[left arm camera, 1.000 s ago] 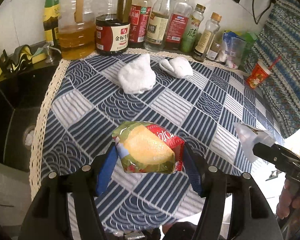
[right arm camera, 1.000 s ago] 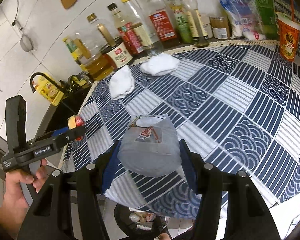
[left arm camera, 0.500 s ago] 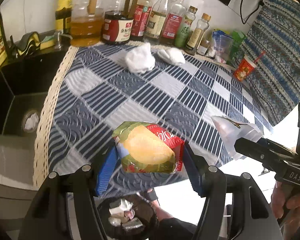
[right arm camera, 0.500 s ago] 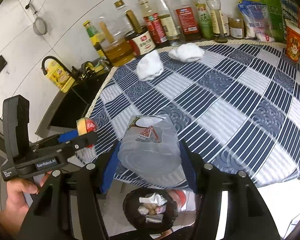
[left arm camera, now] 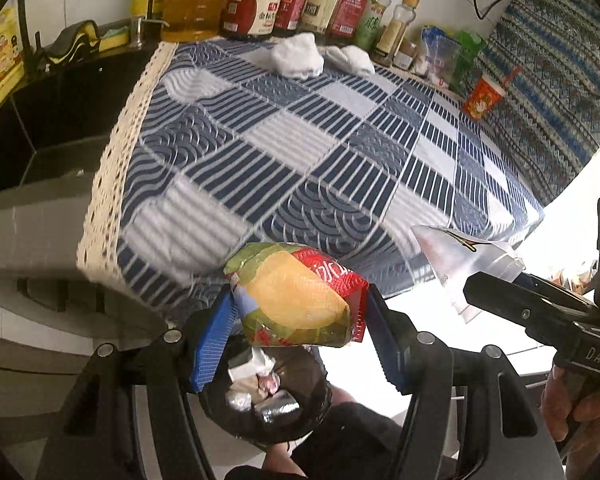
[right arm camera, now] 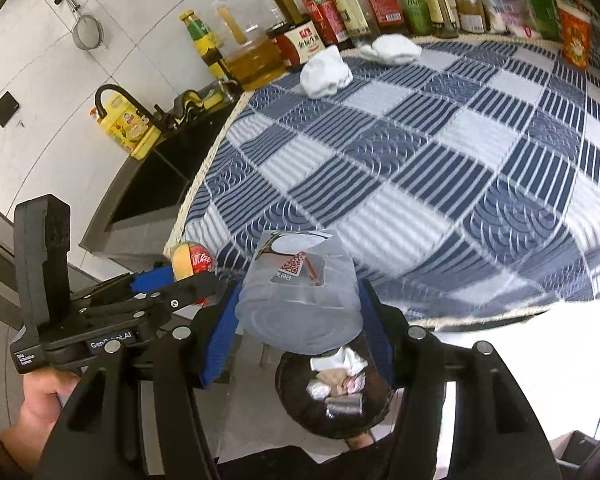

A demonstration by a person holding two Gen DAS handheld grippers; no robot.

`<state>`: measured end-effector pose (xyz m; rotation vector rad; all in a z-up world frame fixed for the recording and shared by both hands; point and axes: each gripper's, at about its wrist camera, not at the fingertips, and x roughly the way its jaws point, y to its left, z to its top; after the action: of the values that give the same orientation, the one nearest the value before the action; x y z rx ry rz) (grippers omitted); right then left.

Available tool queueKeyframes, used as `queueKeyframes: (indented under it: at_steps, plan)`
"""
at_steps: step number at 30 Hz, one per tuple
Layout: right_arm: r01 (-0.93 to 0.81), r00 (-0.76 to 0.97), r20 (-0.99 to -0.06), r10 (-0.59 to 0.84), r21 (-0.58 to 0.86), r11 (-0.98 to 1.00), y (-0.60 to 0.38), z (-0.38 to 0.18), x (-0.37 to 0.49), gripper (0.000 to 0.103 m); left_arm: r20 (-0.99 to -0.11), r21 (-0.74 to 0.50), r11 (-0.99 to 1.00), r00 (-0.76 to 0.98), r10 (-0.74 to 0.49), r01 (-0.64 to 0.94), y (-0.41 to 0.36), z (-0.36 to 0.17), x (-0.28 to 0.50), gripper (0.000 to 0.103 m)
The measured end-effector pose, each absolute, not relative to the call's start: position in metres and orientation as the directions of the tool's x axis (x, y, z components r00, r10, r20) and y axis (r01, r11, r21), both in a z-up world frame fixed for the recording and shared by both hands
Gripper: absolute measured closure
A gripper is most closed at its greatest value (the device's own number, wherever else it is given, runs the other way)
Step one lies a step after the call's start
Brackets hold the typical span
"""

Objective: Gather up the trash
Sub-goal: 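Lower the snack wrapper and plastic cup over the black trash bin with both tools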

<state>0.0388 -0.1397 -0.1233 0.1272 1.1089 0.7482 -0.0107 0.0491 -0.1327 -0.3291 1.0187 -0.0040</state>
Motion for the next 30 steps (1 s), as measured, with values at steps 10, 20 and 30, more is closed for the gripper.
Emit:
queueKeyframes:
  at_steps: [10,20,30]
  plan:
    - [-0.435,0.134,-0.804,0.58,0.477,0.763,-0.139,-0.163,0.013,0.045,-0.872,-0.285,0.942,0.455,-0.179,-0.176,0.048,-0.173,-0.036,0.041]
    - [-0.399,0.019,-0.841,0.54,0.489,0.776,-0.136,-0.218,-0.003,0.045,-0.927,-0.266,0.936,0.327,-0.184,-0.23,0.046,-0.231,-0.053,0.041]
    - [-0.372,-0.078,-0.873,0.482,0.474,0.798,-0.131,-0.273,-0.009,0.045,-0.954,-0.266,0.922,0.212,-0.21,-0.282,0.046,-0.285,-0.069,0.041]
